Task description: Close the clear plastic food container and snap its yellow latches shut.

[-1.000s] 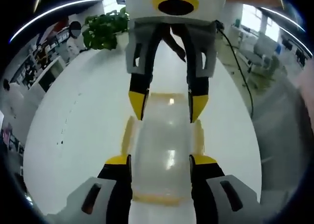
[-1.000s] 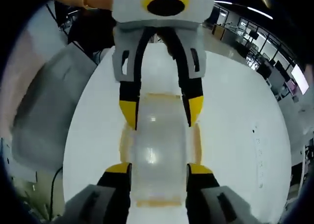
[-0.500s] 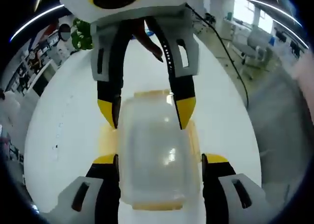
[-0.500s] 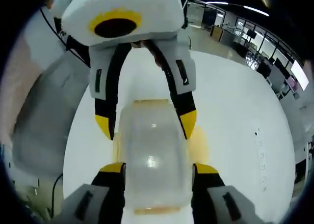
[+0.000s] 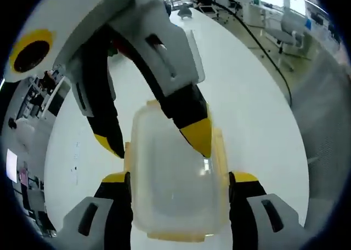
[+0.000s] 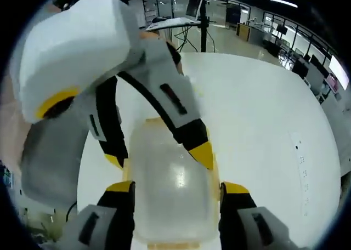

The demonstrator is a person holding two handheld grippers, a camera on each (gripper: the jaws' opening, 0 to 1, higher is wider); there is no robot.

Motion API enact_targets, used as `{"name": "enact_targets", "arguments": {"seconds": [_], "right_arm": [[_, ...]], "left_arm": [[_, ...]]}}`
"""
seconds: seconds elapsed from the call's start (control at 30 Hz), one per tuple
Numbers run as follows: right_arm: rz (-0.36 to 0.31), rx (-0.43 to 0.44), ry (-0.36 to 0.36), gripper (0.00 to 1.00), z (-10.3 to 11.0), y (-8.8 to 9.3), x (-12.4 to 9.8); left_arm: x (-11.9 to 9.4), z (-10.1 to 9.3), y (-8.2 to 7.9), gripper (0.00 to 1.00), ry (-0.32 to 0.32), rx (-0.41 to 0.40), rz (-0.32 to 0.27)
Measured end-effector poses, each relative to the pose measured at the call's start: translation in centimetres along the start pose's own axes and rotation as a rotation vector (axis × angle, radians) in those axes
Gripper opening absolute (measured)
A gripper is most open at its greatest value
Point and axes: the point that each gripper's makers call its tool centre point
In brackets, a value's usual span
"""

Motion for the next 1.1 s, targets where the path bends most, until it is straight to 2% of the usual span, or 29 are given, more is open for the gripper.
{"name": "enact_targets", "arguments": {"seconds": [0.3, 0.6, 0.7, 0.8, 0.9, 0.93, 0.97, 1.0, 1.03, 1.1], "right_arm": [[0.056, 0.052, -0.057, 0.64, 0.0, -0.5, 0.8], [0.033, 0.09, -0.051, 0.62, -0.2, -0.6, 0.8], [0.047, 0.127, -0.045, 0.6, -0.5, -0.8, 0.9], [0.03, 0.19, -0.037, 0.54, -1.2, -1.0, 0.9], [0.021, 0.17, -0.068, 0.52, -1.2, -1.1, 1.1], [0.023, 0.134, -0.07, 0.52, -1.2, -1.2, 1.2], [0.028, 0.165, -0.072, 0.52, -1.0, -1.2, 1.3], [0.025, 0.125, -0.091, 0.52, -1.1, -1.5, 1.5], [0.037, 0.137, -0.083, 0.51, -1.2, -1.3, 1.5], [0.054, 0.148, -0.107, 0.51, -1.2, -1.2, 1.6]], "left_arm": [[0.2, 0.1, -0.1, 0.7, -0.036, -0.023, -0.035], [0.2, 0.1, -0.1, 0.69, -0.031, -0.025, -0.041], [0.2, 0.1, -0.1, 0.68, -0.033, -0.029, -0.036], [0.1, 0.2, -0.1, 0.68, -0.035, -0.037, -0.051], [0.1, 0.2, -0.1, 0.67, -0.035, -0.042, -0.065], [0.1, 0.2, -0.1, 0.67, -0.037, -0.045, -0.068], [0.2, 0.3, -0.2, 0.67, -0.053, -0.03, -0.07], [0.2, 0.3, -0.1, 0.67, -0.051, -0.042, -0.069], [0.1, -0.2, 0.4, 0.67, -0.035, -0.09, -0.056], [0.1, 0.2, 0.0, 0.67, -0.041, -0.052, -0.083]]}}
Point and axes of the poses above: the point that each gripper's makers call its tool centre point, and the gripper's own axes: x roughly forward along the fingers, z roughly to its left, y roughly out of its underside, and after that the axes turned 2 degrees about -x, right-handed
